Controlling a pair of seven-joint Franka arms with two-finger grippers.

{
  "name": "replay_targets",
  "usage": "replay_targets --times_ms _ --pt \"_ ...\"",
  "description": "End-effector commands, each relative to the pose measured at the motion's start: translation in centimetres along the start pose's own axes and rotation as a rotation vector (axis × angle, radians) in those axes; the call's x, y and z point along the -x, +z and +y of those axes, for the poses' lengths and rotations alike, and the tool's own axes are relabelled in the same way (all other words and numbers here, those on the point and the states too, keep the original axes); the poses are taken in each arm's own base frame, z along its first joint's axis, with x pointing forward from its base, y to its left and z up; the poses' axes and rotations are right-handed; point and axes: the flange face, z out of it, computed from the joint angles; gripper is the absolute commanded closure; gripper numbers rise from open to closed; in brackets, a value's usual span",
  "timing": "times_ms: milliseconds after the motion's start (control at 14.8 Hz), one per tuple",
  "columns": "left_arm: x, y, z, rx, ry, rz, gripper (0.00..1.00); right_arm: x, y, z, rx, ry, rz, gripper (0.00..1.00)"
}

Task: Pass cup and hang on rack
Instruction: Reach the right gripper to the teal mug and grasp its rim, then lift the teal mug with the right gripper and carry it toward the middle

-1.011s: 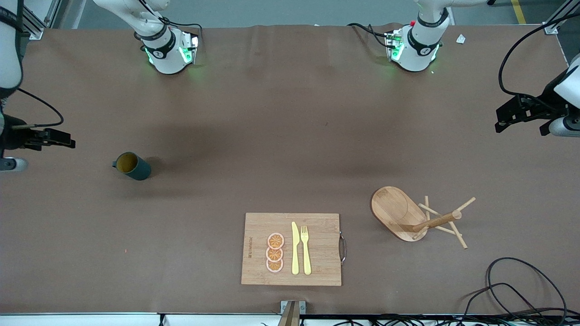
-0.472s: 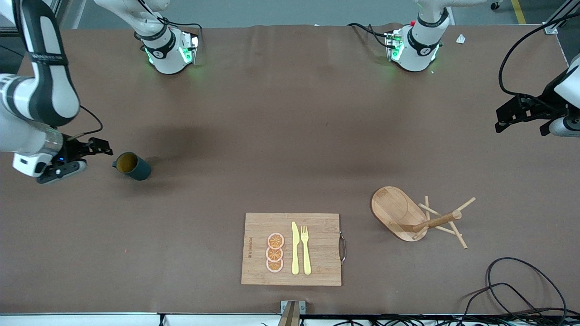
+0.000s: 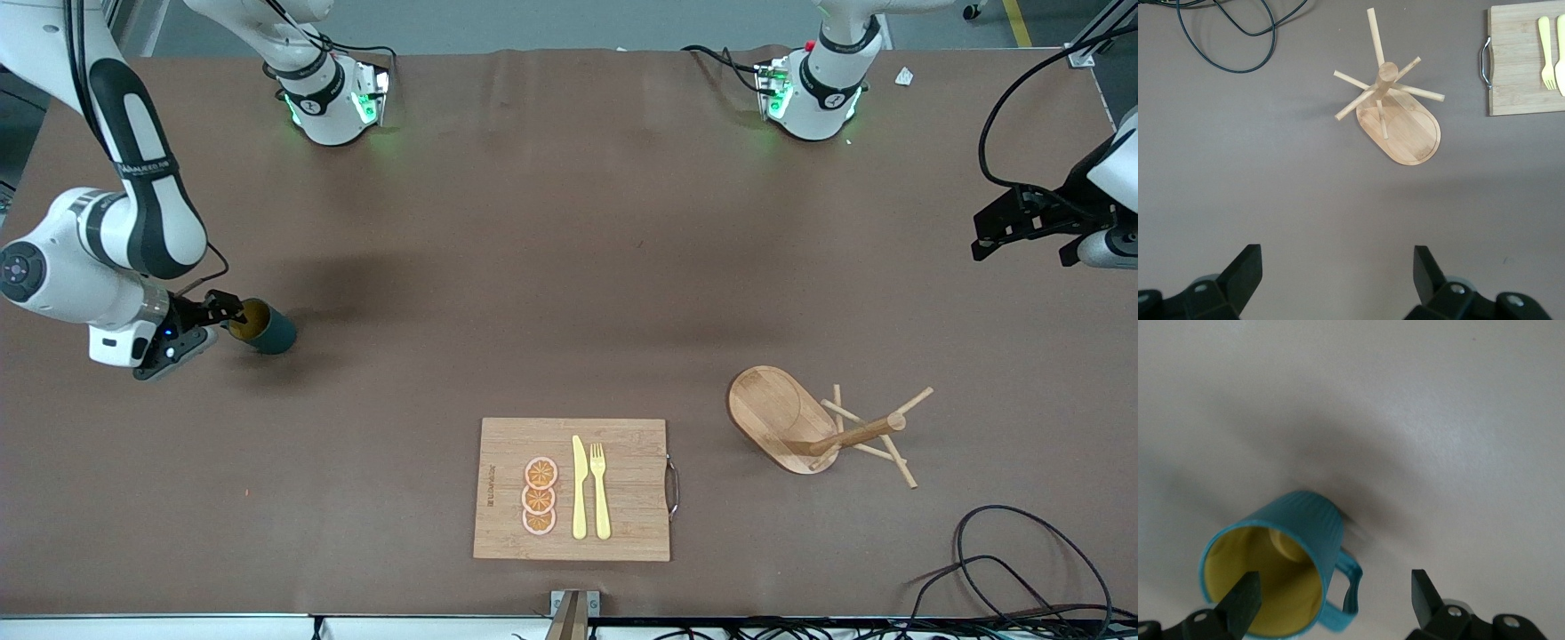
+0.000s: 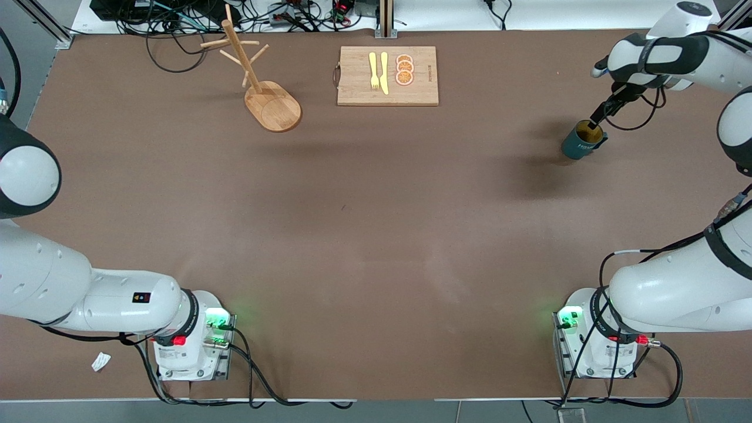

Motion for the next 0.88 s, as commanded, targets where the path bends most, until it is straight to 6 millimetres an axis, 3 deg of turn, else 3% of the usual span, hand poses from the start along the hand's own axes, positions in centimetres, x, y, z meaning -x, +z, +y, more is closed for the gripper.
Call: replay_targets --times_ms 0,202,404,674,809 --pt "-0.3 -0.3 -0.1 -0.002 0.006 0.011 0.0 -0.4 1.1 -0.3 -0.003 -0.031 0.007 0.09" --pt "-0.3 -0.3 -0.2 0.0 0.004 0.009 0.0 -0.3 2.1 -0.3 -0.013 -0.03 -0.004 0.44" --pt "-0.3 -0.3 -0.2 0.0 0.004 0.011 0.0 -0.3 2.2 -0.3 -0.016 -0.028 -0.008 0.97" --pt "-0.3 -0.3 -0.2 0.0 0.006 0.011 0.0 -0.6 1.9 -0.6 -0.028 -0.011 -0.016 1.0" --pt "-0.3 -0.3 -0.2 0.0 0.006 0.009 0.0 -2.1 1.2 -2.6 -0.046 0.049 -0.041 1.0"
